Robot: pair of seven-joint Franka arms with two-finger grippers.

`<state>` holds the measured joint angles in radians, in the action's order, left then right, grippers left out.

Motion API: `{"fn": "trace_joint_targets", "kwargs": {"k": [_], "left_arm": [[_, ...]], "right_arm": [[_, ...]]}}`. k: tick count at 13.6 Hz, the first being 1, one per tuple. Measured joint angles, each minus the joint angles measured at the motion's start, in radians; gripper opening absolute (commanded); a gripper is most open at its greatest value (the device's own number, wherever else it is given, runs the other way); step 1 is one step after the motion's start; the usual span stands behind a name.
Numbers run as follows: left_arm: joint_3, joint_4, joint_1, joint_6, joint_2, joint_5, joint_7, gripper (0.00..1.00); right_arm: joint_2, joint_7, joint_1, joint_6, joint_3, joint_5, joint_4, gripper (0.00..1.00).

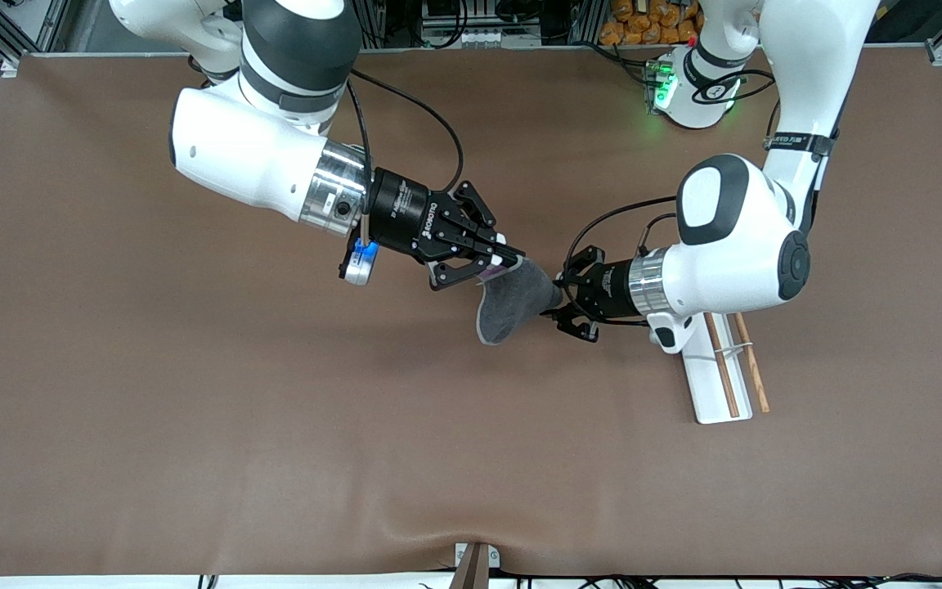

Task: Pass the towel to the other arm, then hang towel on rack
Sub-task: 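Grasp the hanging towel with the left gripper beside the right gripper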

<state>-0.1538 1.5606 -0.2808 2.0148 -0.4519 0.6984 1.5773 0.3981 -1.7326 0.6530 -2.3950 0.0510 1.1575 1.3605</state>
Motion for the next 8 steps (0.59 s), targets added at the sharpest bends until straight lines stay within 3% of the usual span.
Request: {"fn": "trace_joint_targets", "kwargs": {"k": [6, 7, 8], "left_arm": [[0.0, -0.014, 0.0, 0.01, -0.005, 0.0, 0.0, 0.0], [0.001, -0.017, 0.002, 0.011, -0.004, 0.0, -0.002, 0.0], [0.002, -0.018, 0.005, 0.012, -0.003, 0.0, -0.007, 0.0]], "right_arm": [[0.001, 0.0, 0.0, 0.0, 0.002, 0.0, 0.0, 0.0], [0.001, 0.0, 0.0, 0.0, 0.003, 0.0, 0.0, 0.04], [0.001, 0.0, 0.0, 0.0, 0.004, 0.0, 0.0, 0.23]]}}
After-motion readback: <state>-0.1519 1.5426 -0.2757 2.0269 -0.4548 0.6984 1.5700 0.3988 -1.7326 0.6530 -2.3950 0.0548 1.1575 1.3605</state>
